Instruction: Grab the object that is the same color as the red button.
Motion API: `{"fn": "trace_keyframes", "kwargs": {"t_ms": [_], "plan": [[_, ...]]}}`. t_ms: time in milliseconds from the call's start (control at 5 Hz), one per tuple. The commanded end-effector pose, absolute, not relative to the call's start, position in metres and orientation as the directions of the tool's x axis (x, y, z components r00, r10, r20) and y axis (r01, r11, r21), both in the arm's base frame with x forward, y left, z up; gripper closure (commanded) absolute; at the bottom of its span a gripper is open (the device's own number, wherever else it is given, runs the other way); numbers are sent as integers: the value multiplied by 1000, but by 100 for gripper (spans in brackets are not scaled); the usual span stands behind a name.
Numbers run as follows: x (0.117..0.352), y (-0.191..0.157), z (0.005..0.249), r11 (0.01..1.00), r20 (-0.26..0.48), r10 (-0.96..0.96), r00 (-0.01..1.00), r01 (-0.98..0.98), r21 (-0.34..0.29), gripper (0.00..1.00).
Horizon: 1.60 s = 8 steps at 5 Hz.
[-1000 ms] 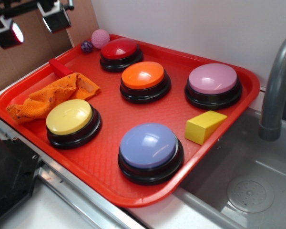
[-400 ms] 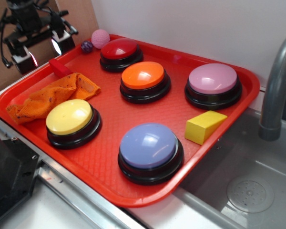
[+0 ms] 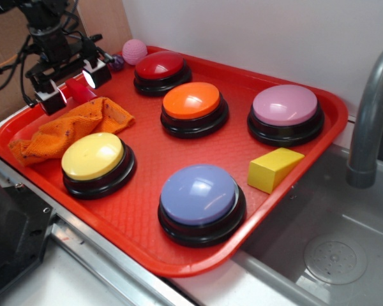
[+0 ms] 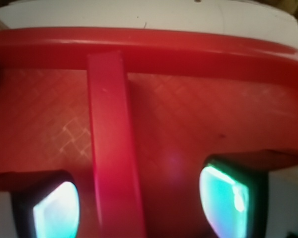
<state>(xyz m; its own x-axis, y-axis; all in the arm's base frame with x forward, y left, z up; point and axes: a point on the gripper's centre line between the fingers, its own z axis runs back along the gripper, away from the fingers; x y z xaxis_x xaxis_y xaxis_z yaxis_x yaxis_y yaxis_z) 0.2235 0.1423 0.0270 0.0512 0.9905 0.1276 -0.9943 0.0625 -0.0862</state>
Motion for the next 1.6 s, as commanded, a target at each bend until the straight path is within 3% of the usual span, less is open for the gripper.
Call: {"fn": "trace_keyframes", "kwargs": {"t_ms": [0, 200, 400, 800, 1000, 1200, 1400], "plan": [[227, 148, 26, 100, 131, 988, 85, -989, -106, 100], [229, 147, 31, 167, 146, 977, 156, -984, -67, 100], [235, 134, 64, 408, 189, 899, 395, -912, -33, 100], [240, 78, 131, 796, 191, 592, 783, -605, 8, 100], [239, 44, 151, 921, 141, 384, 912, -389, 8, 100], [234, 17, 151, 988, 84, 153, 985, -151, -29, 100], [222, 4, 141, 999, 36, -17, 999, 16, 29, 100]]}}
